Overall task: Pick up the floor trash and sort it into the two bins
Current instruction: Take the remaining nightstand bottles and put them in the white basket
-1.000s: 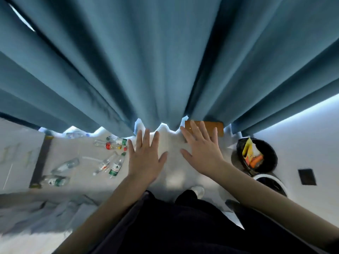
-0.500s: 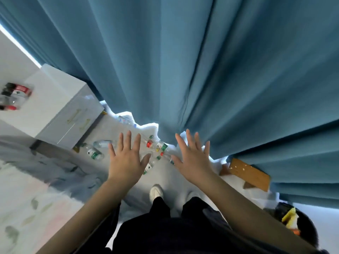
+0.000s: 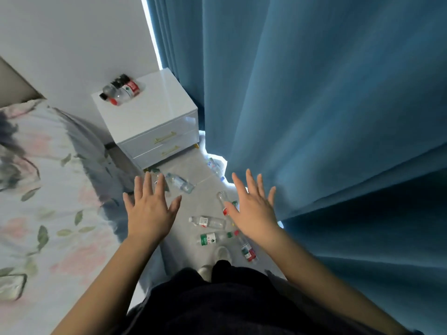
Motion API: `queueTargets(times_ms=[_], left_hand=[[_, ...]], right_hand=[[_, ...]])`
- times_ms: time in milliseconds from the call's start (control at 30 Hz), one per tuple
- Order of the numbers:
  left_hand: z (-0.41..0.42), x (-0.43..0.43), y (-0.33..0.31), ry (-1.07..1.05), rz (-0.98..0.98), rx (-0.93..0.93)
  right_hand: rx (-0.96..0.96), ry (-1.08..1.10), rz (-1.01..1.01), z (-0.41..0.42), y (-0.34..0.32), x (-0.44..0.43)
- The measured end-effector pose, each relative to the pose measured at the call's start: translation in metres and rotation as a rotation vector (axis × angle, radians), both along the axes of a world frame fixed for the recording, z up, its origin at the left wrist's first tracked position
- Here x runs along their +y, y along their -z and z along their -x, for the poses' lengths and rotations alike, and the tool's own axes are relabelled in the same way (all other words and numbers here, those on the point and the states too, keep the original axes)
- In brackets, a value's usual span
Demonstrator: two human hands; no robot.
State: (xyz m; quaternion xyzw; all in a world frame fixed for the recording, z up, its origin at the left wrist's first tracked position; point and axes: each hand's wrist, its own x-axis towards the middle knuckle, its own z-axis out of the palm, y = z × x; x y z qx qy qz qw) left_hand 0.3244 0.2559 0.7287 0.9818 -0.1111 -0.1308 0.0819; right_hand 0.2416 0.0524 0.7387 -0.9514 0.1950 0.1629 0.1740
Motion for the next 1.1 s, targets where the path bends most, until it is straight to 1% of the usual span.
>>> queueTargets(times_ms=[200,367,533,700,800,933,1000,1100], left_hand=[[-0.029,0.003,0.006,-0.186,0.027,0.029],[-0.072,0.018,0.019,-0.248,0.019,0.057],[-0.155,0.039,0.039,-0.242,0.012,0.108],[-0.277,0.069,0.062,-0.185,-0.019,0.195],[-0.364,0.089,0.089,-0.147,-0.06,0.209],[-0.472,0.108,0.144,-0.105,-0.147,0.224],[-0.519,0.117,0.174,-0.091,-0.195,0.205],[-0.576,0.13,0.214,-0.096,-0.213,0.184]], right_hand=[[-0.003,-0.2,0.063,-0.077,-0.007,-0.012],[-0.005,-0.292,0.073,-0.137,-0.004,0.006],[0.041,-0.366,0.057,-0.225,0.007,0.041],[0.132,-0.427,0.084,-0.352,0.027,0.08],[0.173,-0.461,0.122,-0.437,0.057,0.095],[0.269,-0.473,0.141,-0.544,0.125,0.112],[0.327,-0.46,0.121,-0.587,0.162,0.124],[0.385,-0.466,0.102,-0.635,0.211,0.145]])
